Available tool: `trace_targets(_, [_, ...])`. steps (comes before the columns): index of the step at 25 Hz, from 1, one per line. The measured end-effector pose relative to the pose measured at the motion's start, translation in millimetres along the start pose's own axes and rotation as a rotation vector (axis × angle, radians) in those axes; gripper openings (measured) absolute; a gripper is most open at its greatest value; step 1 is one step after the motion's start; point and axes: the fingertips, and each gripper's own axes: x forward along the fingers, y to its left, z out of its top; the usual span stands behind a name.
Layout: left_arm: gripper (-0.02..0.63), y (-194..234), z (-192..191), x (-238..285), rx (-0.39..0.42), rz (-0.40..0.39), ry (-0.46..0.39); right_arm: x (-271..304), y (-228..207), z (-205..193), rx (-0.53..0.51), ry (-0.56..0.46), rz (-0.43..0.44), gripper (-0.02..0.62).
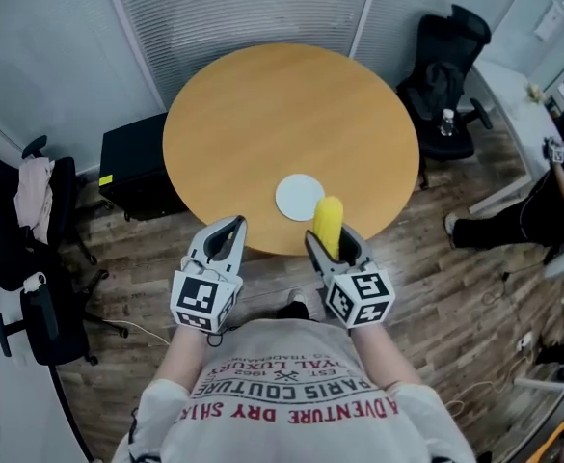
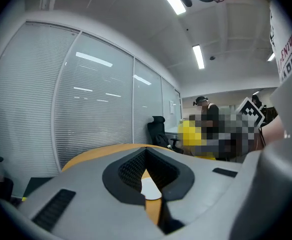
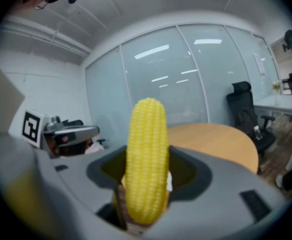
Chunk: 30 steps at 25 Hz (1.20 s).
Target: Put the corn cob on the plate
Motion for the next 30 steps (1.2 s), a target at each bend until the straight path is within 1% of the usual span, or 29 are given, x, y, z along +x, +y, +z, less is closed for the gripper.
trace_targets(5, [0.032,1.4,-0.1,54.0,-0.014,0.060,0.014,35.9,-47.9,9.1,-0.010,0.048,0.062,0.262])
trace_targets(10, [0.032,11.4,-9.4,90.7,-0.033,0.105,0.024,70.7,-70.7,7.6,-0.033,0.110,0.115,0.262])
trace_targets(16, [0.032,23.1,-20.9,113.1,-0.056,0.093,0.027,101.1,-78.9,-7.4,-0.023,0.189,0.139,0.263])
trace_targets(21, [0.032,37.6,-21.4,127.2,-0.058,0.036,0.020,126.2,-82.8,-24.9,-0.011,0.263,0.116,0.264])
trace_targets(23, [0.032,43.9,-22.6,132.8,-0.066,0.017,0.026,136.8,-84.6,-36.6,-0.006,0.301,0.102,0.263])
trace_targets(26, [0.032,50.3,-23.5,140.4,-0.098,-0.007,0.040,150.6,-87.9,-56.6,-0.004,0.364,0.086,0.264])
trace_targets(30, [0.032,59.7,-28.4,151.6,-0.108,-0.027,0.051,169.2,-98.6,-87.6,-0.005,0.455,0.062,0.264])
